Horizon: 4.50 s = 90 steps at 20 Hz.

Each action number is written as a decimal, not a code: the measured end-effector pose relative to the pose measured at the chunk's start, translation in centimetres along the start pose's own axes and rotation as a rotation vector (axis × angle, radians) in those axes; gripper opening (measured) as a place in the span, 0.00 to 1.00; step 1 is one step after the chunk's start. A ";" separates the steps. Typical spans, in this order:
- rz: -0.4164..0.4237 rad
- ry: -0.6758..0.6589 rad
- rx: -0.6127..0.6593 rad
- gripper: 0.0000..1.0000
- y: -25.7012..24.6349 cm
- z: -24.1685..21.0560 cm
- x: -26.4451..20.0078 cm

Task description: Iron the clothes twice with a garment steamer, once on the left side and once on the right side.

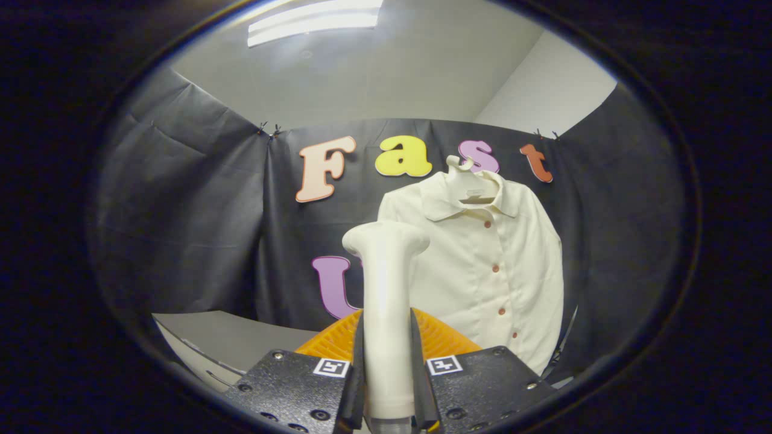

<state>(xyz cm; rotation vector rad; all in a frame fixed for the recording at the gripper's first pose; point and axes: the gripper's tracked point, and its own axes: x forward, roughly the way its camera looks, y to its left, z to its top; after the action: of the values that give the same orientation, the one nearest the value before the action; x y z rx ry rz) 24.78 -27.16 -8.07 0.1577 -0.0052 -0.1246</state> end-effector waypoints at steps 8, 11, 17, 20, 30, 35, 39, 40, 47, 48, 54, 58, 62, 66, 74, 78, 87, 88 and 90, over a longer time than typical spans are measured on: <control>-0.072 -0.011 0.029 0.32 -4.6 -0.4 4.5; -0.082 0.007 0.046 0.32 -5.5 -1.1 6.1; -0.082 0.033 0.105 0.32 -5.8 -3.0 6.7; -0.085 0.050 0.104 0.32 -6.1 -4.0 6.2; -0.093 0.116 0.147 0.33 -7.3 -9.0 3.5; -0.096 0.164 0.174 0.32 -7.4 -12.7 1.8; -0.096 0.203 0.194 0.32 -7.8 -15.7 0.0; -0.097 0.212 0.200 0.32 -7.9 -16.3 -0.3; -0.097 0.273 0.233 0.33 -8.4 -21.5 -2.7; -0.097 0.286 0.240 0.33 -8.5 -22.4 -3.1; -0.099 0.344 0.284 0.32 -9.1 -27.2 -5.4; -0.102 0.371 0.323 0.32 -9.6 -29.8 -6.5; -0.100 0.389 0.355 0.31 -9.9 -31.6 -7.9; -0.096 0.399 0.380 0.31 -10.1 -32.1 -8.7; -0.083 0.348 0.399 0.31 -11.0 -28.0 -10.0; -0.071 0.298 0.365 0.31 -11.8 -23.4 -9.4; -0.106 0.172 0.284 0.30 -15.9 -12.5 -4.8; -0.111 0.157 0.276 0.30 -16.4 -11.4 -4.0; -0.125 0.126 0.269 0.30 -17.6 -9.1 -2.2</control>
<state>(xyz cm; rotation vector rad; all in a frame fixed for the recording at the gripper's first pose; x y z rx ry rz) 20.57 -42.69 -19.85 0.4350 0.1144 -0.2390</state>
